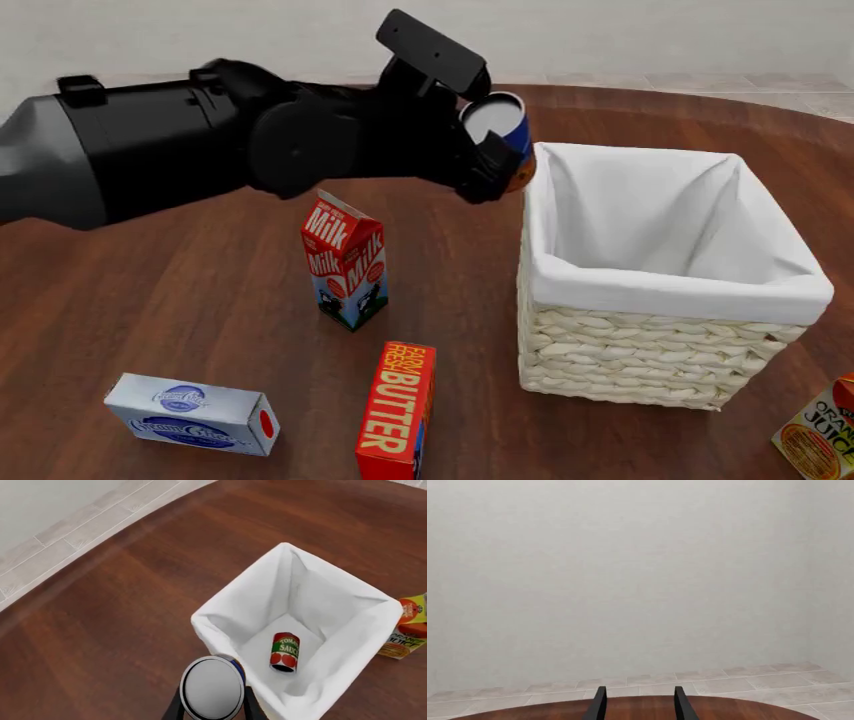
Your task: Pick up the alphabet soup and the tomato sauce, and put them in the basket.
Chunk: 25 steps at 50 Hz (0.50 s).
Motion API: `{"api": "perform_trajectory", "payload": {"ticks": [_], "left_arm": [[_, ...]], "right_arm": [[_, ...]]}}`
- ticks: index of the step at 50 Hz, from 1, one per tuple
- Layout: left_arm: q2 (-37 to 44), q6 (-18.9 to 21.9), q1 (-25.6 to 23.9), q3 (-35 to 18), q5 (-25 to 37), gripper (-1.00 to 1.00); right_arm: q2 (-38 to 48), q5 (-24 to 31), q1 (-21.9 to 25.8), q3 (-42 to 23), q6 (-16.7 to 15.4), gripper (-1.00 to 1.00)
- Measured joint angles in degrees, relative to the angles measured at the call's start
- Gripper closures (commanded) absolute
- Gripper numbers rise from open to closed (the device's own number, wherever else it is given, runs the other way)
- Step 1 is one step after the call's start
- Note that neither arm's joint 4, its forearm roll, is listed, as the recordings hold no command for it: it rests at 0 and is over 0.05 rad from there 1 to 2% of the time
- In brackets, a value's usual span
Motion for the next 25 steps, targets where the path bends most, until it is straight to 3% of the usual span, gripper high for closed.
{"api": "perform_trajectory", "payload": {"ticks": [25], "left_arm": [[1.9,-0.3,-3.1,-2.5,-0.1,1.00]], "right_arm": [[-0.5,0.5,1.0,0.0,-0.1,-1.00]]}}
